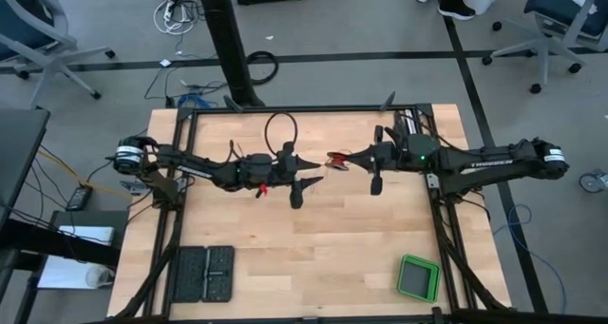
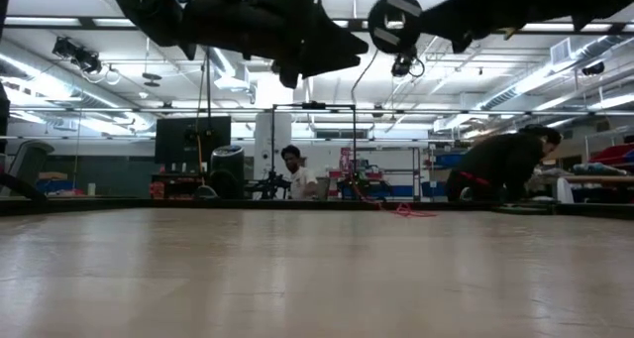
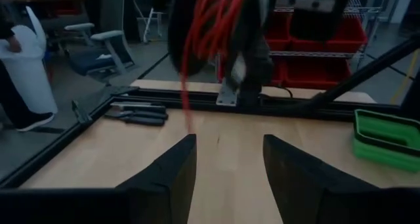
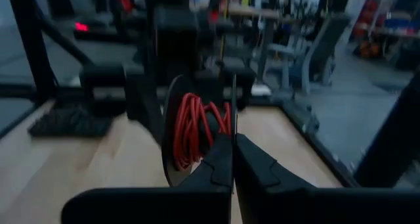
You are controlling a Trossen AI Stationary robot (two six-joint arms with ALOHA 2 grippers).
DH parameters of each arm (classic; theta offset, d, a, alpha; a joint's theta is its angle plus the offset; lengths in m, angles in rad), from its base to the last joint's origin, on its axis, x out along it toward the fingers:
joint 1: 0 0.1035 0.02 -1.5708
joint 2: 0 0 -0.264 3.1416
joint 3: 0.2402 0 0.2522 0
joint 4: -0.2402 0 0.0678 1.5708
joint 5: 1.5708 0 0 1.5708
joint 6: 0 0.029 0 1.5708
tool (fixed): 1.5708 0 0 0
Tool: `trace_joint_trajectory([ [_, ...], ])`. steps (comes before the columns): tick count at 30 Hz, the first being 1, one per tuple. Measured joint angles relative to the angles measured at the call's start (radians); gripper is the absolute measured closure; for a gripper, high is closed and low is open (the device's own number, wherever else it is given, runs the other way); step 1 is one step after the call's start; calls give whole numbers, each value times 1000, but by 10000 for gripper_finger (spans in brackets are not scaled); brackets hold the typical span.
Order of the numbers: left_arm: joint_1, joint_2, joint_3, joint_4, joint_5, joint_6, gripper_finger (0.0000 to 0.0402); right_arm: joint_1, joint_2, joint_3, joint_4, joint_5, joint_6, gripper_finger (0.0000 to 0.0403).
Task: Coil cords
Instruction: Coil the red wire cable onto the black spool
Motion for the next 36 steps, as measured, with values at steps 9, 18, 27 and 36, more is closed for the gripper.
trace_joint_trajectory([
  [9, 0, 0, 1, 30, -10, 0, 224, -17, 51, 1, 143, -158, -18, 403],
  [18, -23, 0, 0, 84, 18, -8, 224, -27, 34, 0, 233, -307, 10, 403],
  [27, -71, 0, 0, 112, 92, -13, 224, -34, 32, 0, 340, -541, 78, 403],
  [36, -86, 1, 0, 132, 92, -17, 224, -34, 33, 0, 362, -587, 111, 403],
])
